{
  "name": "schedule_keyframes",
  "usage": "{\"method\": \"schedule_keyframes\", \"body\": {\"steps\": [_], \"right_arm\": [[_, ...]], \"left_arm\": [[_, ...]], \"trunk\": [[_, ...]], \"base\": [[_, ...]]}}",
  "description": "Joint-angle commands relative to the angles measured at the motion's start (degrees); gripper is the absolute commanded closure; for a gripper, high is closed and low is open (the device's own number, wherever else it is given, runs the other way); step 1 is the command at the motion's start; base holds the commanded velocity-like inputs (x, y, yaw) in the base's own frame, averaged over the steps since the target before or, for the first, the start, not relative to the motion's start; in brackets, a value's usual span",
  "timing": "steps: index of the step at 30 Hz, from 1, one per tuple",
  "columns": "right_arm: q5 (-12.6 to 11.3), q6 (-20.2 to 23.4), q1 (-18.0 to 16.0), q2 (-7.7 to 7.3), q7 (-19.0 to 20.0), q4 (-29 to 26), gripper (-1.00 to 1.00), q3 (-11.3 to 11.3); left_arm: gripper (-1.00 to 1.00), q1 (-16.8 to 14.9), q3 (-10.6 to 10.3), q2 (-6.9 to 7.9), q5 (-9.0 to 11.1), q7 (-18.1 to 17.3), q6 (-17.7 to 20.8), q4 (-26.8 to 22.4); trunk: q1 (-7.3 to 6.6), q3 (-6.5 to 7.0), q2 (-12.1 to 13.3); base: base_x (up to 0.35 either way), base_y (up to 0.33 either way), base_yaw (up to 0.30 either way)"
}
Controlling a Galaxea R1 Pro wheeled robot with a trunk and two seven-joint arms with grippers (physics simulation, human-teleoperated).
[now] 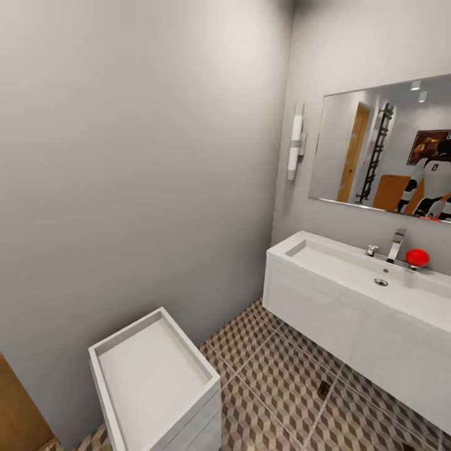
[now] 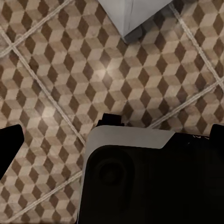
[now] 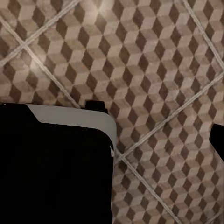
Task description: Take the four mousetraps from the cabinet in the bathroom and place them on the bathroom floor. Make sure all four end up on the same floor surface, and ensure that at least two of them are either under or directly next to the same bathroom sink.
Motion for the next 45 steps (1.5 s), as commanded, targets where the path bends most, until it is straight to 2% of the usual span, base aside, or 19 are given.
{"method": "schedule_keyframes", "body": {"steps": [1,45], "right_arm": [[-0.2,-0.3,-0.1,0.03,-0.2,0.2,-1.0,0.4],[-0.2,0.1,-0.1,0.04,-0.2,0.2,-1.0,0.4]], "left_arm": [[-1.0,0.0,-0.5,-0.01,0.4,0.2,-0.2,0.0],[-1.0,0.0,-0.5,-0.03,0.4,0.2,-0.2,0.0]], "trunk": [[0.0,-0.07,0.0],[0.0,-0.07,0.0]], "base": [[0.0,0.0,0.278],[0.0,0.0,0.278]]}}
